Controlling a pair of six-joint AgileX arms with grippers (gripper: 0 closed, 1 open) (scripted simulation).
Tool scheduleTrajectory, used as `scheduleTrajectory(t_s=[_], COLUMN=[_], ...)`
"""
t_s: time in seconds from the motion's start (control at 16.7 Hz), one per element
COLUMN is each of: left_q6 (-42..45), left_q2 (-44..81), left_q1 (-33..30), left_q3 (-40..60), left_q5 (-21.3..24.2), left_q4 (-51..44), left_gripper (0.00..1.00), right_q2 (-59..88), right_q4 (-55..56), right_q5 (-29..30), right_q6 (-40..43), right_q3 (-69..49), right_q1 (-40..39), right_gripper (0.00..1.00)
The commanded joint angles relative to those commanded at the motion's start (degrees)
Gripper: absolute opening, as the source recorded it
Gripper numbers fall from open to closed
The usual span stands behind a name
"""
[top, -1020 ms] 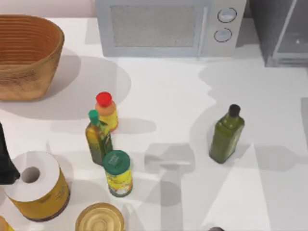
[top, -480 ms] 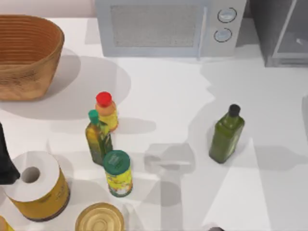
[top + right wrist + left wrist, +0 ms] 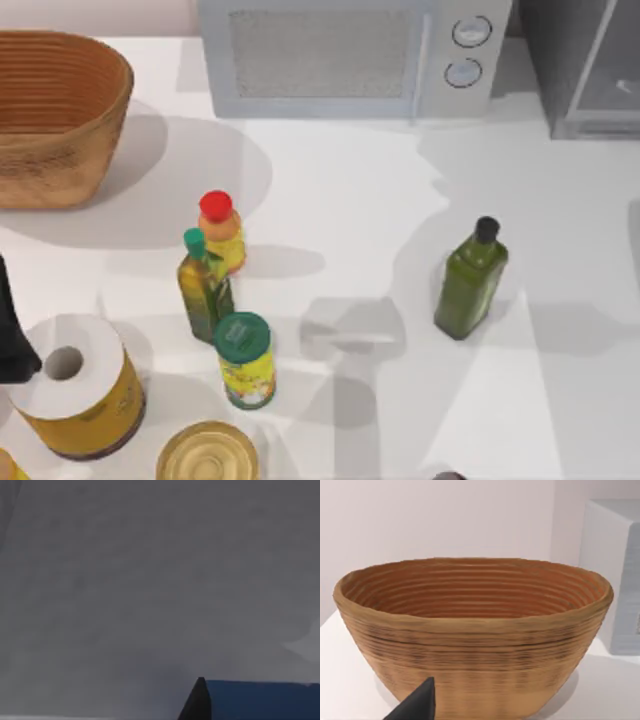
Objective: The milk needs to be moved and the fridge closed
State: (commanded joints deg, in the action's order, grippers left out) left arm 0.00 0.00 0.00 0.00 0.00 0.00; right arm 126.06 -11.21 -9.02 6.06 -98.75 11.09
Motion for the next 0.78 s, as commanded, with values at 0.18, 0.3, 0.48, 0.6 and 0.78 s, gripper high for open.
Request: scheduleTrajectory(t_s=[0.18, 0.3, 0.48, 0.6, 0.78], left_q6=[0.0, 0.0, 0.0, 0.0, 0.0], left_q2=[0.0, 0.0, 0.0, 0.0, 0.0], left_q1=[0.0, 0.0, 0.0, 0.0, 0.0], left_q3=[0.0, 0.0, 0.0, 0.0, 0.0], left_q5=[0.0, 0.0, 0.0, 0.0, 0.0], left_q4=[0.0, 0.0, 0.0, 0.0, 0.0], left_gripper=[1.00, 1.00, 1.00, 1.00, 1.00], right_q2=[0.0, 0.0, 0.0, 0.0, 0.0], right_q4=[0.0, 0.0, 0.0, 0.0, 0.0], right_q5=[0.0, 0.0, 0.0, 0.0, 0.0], right_q6=[0.0, 0.0, 0.0, 0.0, 0.0], right_q3=[0.0, 0.0, 0.0, 0.0, 0.0], right_q1=[0.0, 0.0, 0.0, 0.0, 0.0], right_gripper=[0.45, 0.60, 0.83, 0.98, 1.00])
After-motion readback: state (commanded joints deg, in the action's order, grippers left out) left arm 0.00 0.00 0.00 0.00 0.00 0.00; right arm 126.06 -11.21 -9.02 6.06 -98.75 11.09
